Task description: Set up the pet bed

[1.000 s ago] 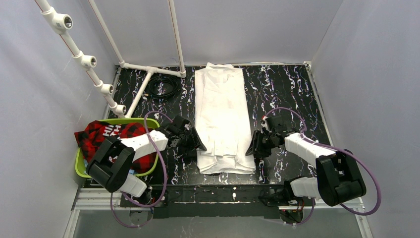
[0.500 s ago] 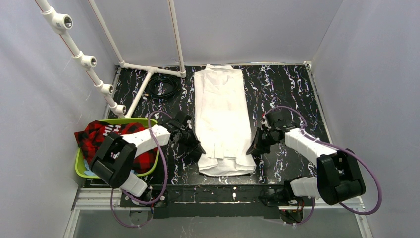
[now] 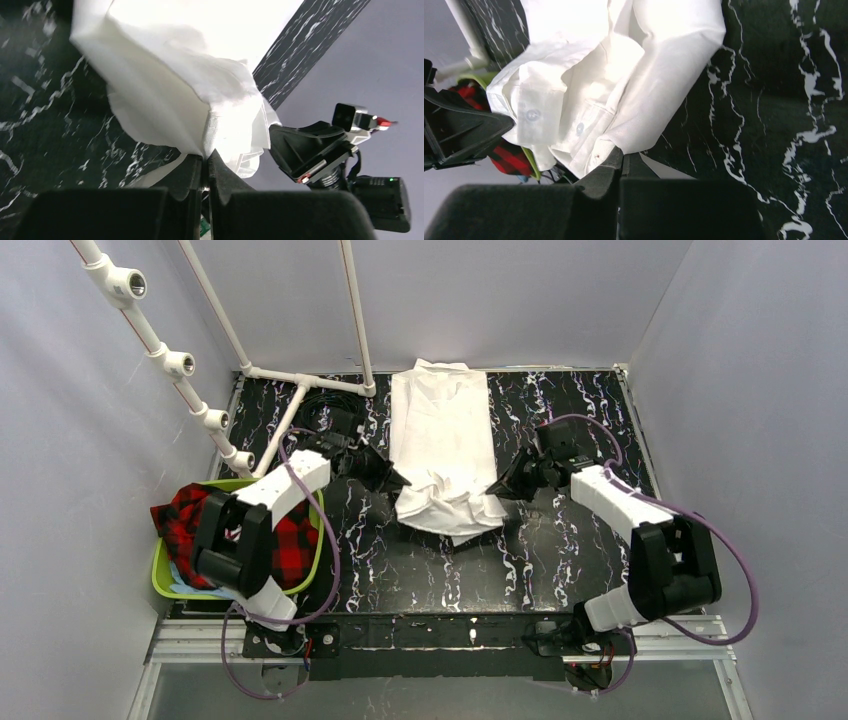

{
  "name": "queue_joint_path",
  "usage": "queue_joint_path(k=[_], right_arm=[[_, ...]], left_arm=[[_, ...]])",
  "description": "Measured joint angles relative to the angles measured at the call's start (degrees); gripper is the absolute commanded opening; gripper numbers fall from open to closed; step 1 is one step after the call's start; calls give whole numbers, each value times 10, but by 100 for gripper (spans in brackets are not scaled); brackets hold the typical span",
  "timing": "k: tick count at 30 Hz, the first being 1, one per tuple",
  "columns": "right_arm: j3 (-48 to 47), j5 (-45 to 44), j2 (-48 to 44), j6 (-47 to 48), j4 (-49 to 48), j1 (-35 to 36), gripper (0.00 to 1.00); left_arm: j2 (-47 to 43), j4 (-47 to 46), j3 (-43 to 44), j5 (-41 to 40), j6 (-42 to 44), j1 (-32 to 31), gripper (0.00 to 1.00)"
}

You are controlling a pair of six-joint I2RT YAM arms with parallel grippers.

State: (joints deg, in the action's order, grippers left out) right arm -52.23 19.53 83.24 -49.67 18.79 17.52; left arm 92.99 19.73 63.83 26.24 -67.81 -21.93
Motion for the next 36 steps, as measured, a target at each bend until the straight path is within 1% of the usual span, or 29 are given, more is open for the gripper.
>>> queue_joint_path(k=[6, 10, 14, 15, 16, 17, 18, 20, 22, 24, 26, 28, 32, 33, 36], right_arm=[[-70, -15, 97, -45, -51, -7, 1], [-133, -25, 173, -56, -69, -10, 1], [-172, -37, 229, -59, -72, -23, 2], [-180, -40, 242, -59, -73, -28, 6], [-186, -42, 252, -59, -73, -32, 12], [-195, -43, 264, -59, -73, -36, 18], [-205, -44, 278, -58, -74, -38, 25], [-222, -46, 303, -57, -78, -43, 38], [-230, -49, 316, -54, -84, -45, 52], [-235, -48, 317, -50, -83, -45, 64], [-250, -45, 317, -41, -84, -46, 72], [-264, -44, 314, -35, -85, -47, 78], [-265, -57, 273, -11, -87, -52, 80], [-262, -61, 259, -6, -89, -52, 80], [-231, -73, 195, 14, -110, -55, 78]], left_arm=[[124, 1, 118, 19, -4, 24, 0], [184, 14, 171, 18, 1, 37, 0], [227, 46, 217, 10, 13, 55, 0], [234, 50, 227, 8, 15, 58, 2], [245, 56, 241, 8, 18, 62, 6], [257, 62, 256, 8, 21, 66, 12], [270, 69, 275, 8, 25, 69, 20], [296, 78, 306, 9, 34, 74, 40], [315, 86, 328, 12, 41, 80, 55], [324, 93, 336, 15, 51, 88, 64], [325, 103, 337, 19, 61, 97, 71], [323, 110, 341, 21, 73, 104, 74], [306, 125, 341, 17, 106, 116, 76], [299, 126, 341, 15, 115, 118, 75], [266, 134, 340, 4, 150, 120, 65]])
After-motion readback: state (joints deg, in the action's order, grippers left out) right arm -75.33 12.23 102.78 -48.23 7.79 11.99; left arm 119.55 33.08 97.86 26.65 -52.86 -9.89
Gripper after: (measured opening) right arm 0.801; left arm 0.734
